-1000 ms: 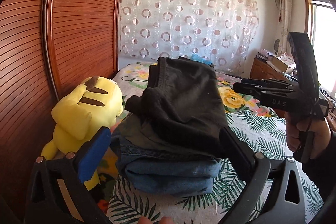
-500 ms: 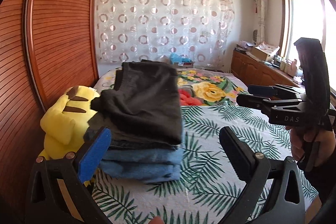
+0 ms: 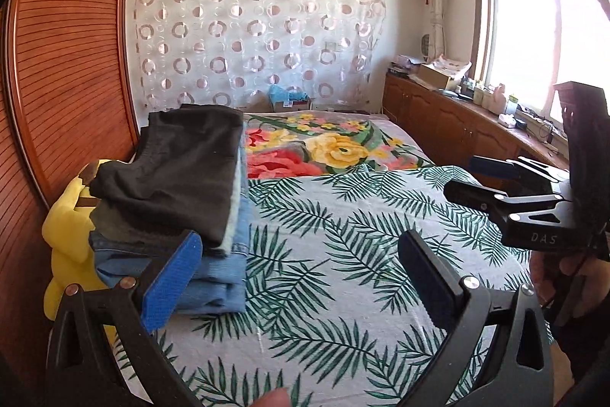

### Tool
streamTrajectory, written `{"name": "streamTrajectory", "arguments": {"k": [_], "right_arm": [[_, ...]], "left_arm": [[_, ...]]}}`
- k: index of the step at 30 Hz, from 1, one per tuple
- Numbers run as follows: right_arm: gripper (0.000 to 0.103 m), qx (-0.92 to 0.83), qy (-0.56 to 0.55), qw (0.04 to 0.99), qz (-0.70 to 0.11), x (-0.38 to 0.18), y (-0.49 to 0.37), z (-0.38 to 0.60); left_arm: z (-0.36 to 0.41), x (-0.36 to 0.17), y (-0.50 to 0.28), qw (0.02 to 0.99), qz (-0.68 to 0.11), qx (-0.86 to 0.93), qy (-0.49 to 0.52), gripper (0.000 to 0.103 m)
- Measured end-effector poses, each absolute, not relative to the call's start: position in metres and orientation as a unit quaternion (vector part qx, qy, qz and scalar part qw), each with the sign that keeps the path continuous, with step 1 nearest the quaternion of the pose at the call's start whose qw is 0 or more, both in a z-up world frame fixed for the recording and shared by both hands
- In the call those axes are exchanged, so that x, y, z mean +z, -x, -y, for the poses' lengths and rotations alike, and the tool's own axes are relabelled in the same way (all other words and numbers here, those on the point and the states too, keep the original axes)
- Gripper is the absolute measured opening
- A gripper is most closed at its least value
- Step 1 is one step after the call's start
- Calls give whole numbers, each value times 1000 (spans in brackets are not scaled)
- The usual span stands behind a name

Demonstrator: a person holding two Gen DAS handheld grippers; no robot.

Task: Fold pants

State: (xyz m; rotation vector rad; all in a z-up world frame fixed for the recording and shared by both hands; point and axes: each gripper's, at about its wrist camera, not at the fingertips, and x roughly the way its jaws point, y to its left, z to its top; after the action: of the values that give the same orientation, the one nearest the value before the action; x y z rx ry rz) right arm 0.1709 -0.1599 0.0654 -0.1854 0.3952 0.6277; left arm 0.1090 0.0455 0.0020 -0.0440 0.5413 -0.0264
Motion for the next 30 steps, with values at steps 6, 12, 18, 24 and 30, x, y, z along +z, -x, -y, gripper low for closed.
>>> {"name": "streamTrajectory", "arguments": {"k": [6,12,18,24,30], "right_arm": [[79,270,76,940,-196,62,-145,173],[79,238,64,949,-197,58,-115,183],[85,225,43,953,-198,57,-88,188],[87,207,31,959,-191,63,-67,193],[87,188,30,967,-169,70,-45,192]], "left_arm": [[-22,-2,-103,962,-272,-28,12,103],[-4,-3,-93,961,-274,-29,12,103],[7,-2,-84,960,-280,-23,10,103],[10,7,-75,961,-276,-18,14,103],[13,25,-67,967,-255,-12,10,103]]}}
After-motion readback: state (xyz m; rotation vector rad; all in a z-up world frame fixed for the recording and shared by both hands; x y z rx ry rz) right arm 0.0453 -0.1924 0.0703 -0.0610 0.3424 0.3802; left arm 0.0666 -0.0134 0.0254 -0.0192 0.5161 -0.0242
